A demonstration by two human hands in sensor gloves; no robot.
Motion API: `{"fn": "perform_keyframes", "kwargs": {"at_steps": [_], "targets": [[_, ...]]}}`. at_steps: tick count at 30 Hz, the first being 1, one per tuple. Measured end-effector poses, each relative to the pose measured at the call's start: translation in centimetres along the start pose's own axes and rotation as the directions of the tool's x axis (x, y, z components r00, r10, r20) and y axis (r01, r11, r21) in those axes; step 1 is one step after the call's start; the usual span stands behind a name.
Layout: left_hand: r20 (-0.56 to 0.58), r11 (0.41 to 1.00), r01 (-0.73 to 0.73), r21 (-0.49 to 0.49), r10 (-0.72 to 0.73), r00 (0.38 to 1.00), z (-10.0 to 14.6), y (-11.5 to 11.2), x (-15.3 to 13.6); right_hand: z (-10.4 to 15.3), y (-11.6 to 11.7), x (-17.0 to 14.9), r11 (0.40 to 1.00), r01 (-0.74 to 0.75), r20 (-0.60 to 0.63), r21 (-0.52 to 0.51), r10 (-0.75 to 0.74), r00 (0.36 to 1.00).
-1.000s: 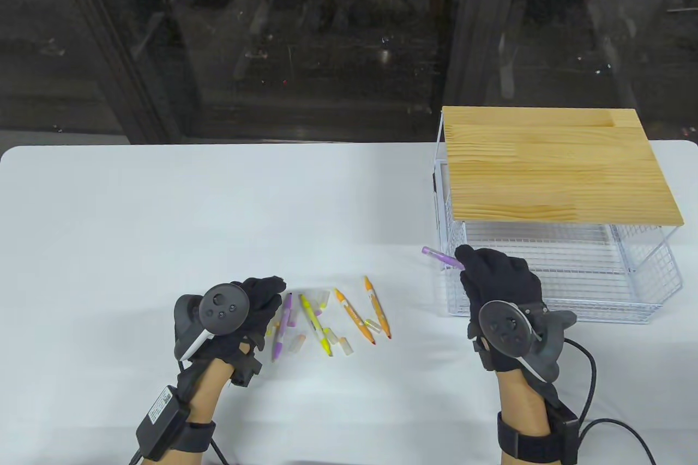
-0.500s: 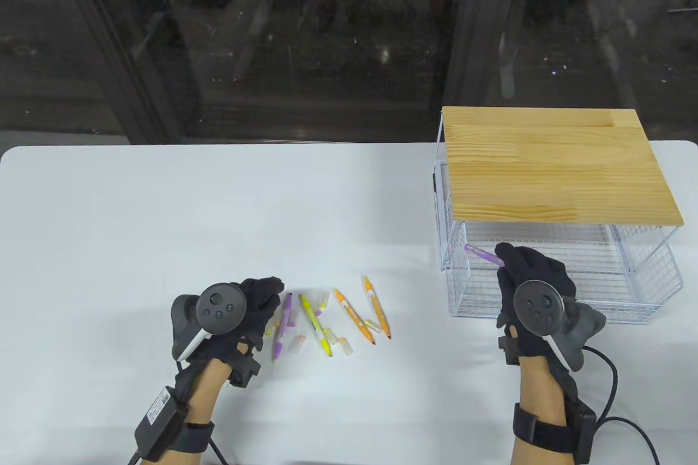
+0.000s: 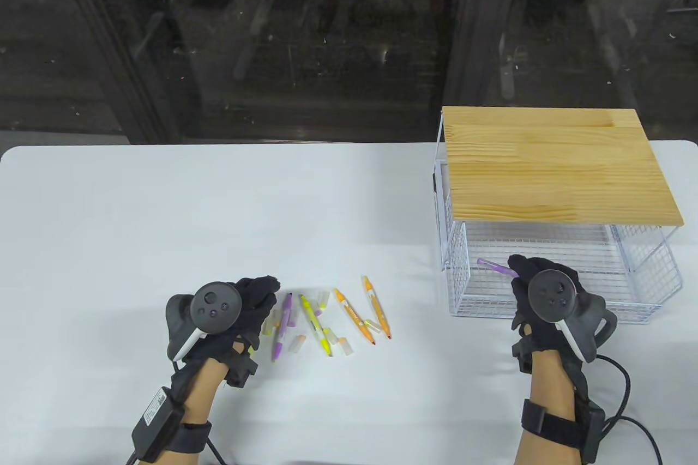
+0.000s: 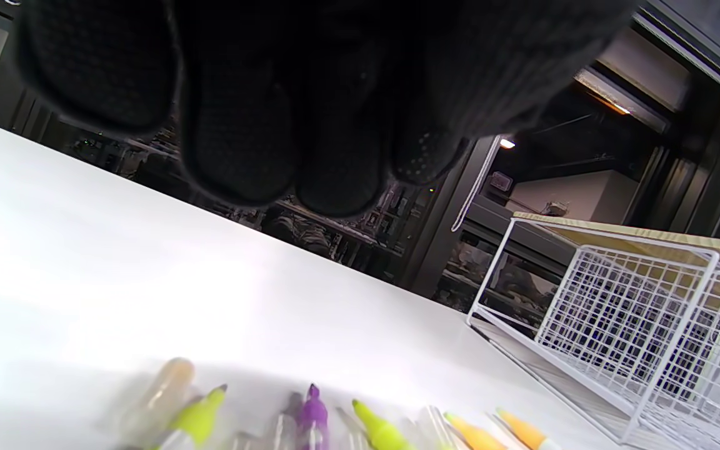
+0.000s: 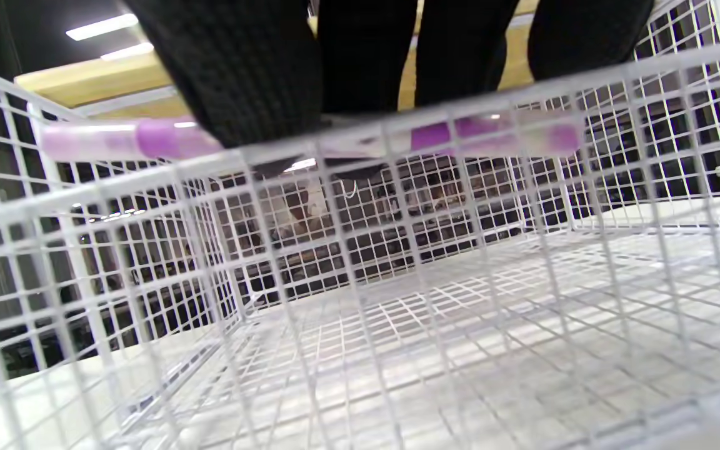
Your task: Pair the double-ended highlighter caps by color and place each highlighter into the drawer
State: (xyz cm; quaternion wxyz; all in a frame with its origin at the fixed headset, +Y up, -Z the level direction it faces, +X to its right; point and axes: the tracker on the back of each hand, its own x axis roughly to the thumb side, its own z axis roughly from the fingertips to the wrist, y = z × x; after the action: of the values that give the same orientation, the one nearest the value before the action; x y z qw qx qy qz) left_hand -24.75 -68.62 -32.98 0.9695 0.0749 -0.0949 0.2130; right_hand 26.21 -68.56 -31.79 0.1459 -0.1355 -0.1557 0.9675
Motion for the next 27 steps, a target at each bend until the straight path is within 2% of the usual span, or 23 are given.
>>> {"fn": "perform_keyframes", "kwargs": {"at_steps": [4,10,21,24,27], "targets": [[-0.012,1.0,0.006,-0.004,-0.006,1.0,0.0,0.2,-0.3,0.1,-0.1,0.1,0.999,0.014,-0.007,0.047,-0.014,1.0],[-0.029,1.0,-0.002,-0.001,0.002,1.0,0.0,0.4,-0.7,0.6,-1.2,1.2,0.999,0.029,0.03,-0.041,-0.028,0.999],[-0.034,1.0,0.012,-0.011,-0.013,0.999,0.0,0.4,-0.7,3.5,-3.1,7.2,0.975,0.068,0.258,-0.211,-0.012,0.966],[-0.038,1.0,0.011,-0.011,-0.012,0.999,0.0,0.4,-0.7,4.5,-3.7,8.4,0.954,0.122,0.329,-0.275,-0.026,0.944],[-0.04,1.0,0.01,-0.012,-0.011,0.999,0.0,0.4,-0.7,5.4,-4.2,9.7,0.935,0.216,0.409,-0.282,-0.086,0.909]]}}
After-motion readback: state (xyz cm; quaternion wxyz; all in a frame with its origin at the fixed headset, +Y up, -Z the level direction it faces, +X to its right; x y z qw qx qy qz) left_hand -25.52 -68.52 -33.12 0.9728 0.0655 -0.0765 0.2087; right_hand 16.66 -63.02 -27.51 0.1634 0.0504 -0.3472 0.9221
